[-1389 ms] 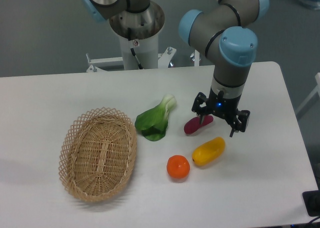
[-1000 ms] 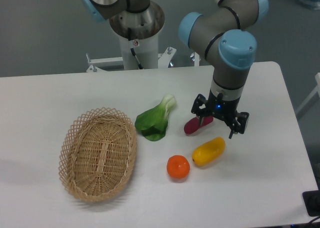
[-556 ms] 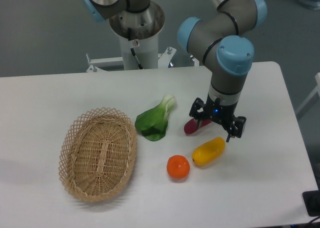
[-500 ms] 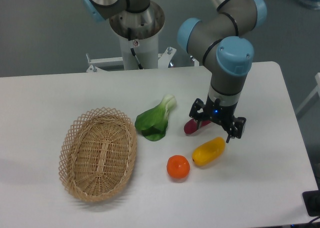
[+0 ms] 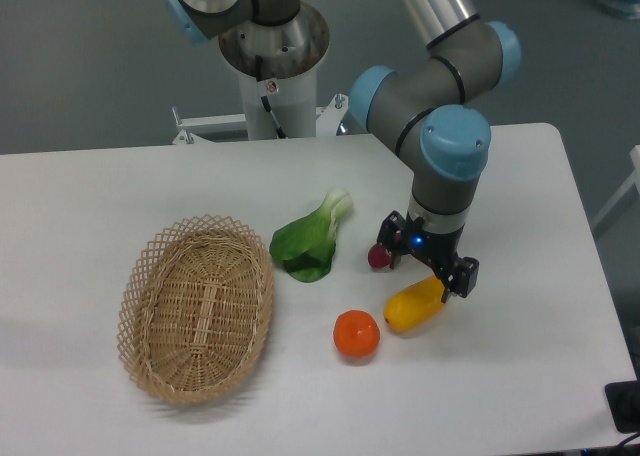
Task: Pick up the mango from the table
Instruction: 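Lower the gripper over the yellow mango, fingers straddling it, then close the gripper fingers around the yellow mango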
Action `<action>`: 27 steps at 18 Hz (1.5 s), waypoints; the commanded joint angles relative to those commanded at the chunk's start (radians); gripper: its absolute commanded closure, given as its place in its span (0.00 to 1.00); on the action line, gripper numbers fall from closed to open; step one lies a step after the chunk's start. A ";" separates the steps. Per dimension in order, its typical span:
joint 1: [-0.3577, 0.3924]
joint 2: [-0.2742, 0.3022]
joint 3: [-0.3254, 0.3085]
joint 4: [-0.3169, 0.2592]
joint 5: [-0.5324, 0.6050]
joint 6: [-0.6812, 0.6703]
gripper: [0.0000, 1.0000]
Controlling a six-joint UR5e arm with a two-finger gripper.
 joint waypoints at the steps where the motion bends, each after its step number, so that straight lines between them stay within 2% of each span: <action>1: -0.002 -0.002 -0.014 0.011 0.000 -0.003 0.00; 3: -0.008 -0.009 -0.031 0.037 -0.002 0.001 0.00; 6: -0.009 -0.046 -0.008 0.040 0.006 0.011 0.00; 10: -0.044 -0.052 -0.029 0.043 0.149 0.011 0.00; 20: -0.063 -0.066 -0.046 0.082 0.143 -0.014 0.00; 21: -0.063 -0.066 -0.046 0.089 0.135 -0.024 0.04; 23: -0.061 -0.061 -0.045 0.092 0.101 -0.044 0.21; 25: -0.060 -0.060 -0.045 0.092 0.089 -0.046 0.35; 27: -0.060 -0.058 -0.045 0.092 0.089 -0.051 0.41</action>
